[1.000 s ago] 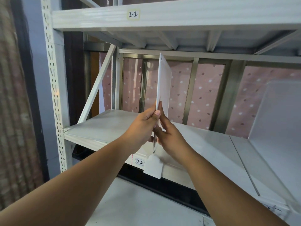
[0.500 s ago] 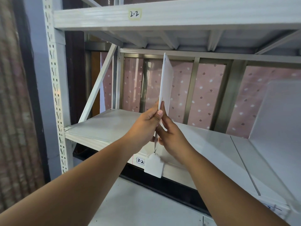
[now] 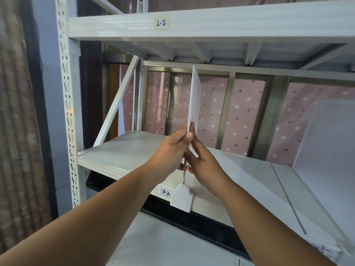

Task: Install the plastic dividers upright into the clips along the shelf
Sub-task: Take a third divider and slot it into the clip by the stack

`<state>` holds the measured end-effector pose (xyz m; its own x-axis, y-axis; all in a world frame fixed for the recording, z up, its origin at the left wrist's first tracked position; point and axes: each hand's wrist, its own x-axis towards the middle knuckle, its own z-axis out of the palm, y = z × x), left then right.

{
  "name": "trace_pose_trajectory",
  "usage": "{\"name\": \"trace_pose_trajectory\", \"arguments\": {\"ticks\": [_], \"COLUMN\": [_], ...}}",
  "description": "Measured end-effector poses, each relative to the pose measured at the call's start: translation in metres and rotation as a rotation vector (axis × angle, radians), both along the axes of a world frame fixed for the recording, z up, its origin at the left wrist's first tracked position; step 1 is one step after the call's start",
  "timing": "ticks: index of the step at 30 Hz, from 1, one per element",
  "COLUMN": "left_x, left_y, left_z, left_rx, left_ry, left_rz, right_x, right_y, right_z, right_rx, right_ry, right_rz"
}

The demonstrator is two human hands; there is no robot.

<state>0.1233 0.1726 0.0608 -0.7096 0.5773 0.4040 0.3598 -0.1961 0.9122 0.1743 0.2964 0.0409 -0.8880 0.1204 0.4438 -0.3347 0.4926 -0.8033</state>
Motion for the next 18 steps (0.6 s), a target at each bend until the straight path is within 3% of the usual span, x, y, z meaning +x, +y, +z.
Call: {"name": "trace_pose_trajectory", "arguments": {"ticks": [13,18], "left_x": [0.003,-0.006], "left_y": [-0.003,0.0], "left_z": [-0.004,-0.01], "left_rx": [-0.027,-0.079], "left_ry": [0.067,0.2], "left_rz": [0.02,0.079], "right_x": [-0.001,-0.006], "right_y": [0.001,0.002], "right_z": [-0.012,-0.019], "right_rx": [0.009,-0.013], "right_ry": [0.059,0.082], "right_rz": [-0.005,-0.017]}}
